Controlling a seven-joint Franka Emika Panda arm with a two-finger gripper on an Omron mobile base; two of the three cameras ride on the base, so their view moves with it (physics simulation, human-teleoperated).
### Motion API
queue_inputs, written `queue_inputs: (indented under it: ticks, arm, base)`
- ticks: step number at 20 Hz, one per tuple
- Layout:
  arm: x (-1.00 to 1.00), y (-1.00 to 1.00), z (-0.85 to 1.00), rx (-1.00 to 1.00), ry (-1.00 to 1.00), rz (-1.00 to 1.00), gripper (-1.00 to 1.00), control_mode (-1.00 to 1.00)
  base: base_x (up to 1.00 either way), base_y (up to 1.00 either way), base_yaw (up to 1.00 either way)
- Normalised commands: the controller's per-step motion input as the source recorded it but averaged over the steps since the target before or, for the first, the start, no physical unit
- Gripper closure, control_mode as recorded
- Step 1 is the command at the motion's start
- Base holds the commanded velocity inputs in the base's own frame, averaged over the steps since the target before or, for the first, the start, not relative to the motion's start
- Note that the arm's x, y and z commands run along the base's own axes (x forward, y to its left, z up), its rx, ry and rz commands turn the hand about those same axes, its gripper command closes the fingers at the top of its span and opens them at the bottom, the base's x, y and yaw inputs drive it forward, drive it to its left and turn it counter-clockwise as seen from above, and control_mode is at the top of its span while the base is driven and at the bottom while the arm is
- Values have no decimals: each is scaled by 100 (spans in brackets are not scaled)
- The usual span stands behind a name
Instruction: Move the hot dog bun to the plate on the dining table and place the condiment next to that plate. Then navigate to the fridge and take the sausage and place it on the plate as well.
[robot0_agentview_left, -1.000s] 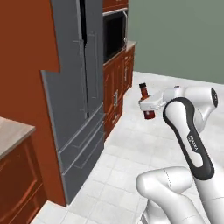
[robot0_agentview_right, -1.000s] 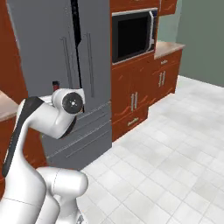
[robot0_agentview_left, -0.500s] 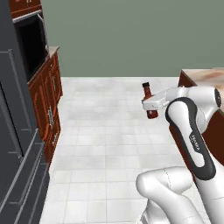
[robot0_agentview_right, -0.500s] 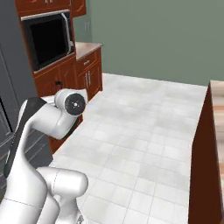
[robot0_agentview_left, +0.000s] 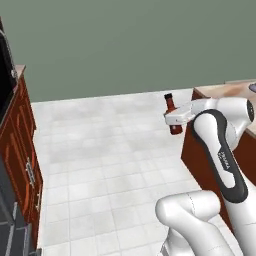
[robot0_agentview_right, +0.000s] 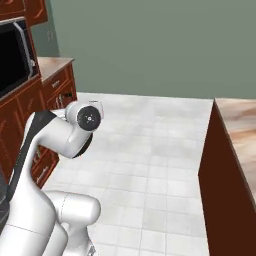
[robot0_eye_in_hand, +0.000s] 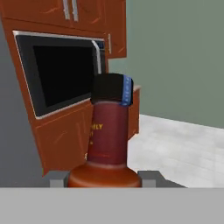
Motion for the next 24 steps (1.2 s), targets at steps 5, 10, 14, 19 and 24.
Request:
queue_inputs:
  ticks: [5,10,14,19,24]
  arm:
    - [0,0,0,0,0,0,100,100]
    - [0,0,0,0,0,0,100,100]
    - [0,0,0,0,0,0,100,100]
    - [0,0,0,0,0,0,100,100]
    - [0,0,0,0,0,0,100,100]
  base:
    - [100,46,-37]
    - [100,47,-37]
    - [100,44,-40]
    - [100,54,-47]
    - [100,69,-49]
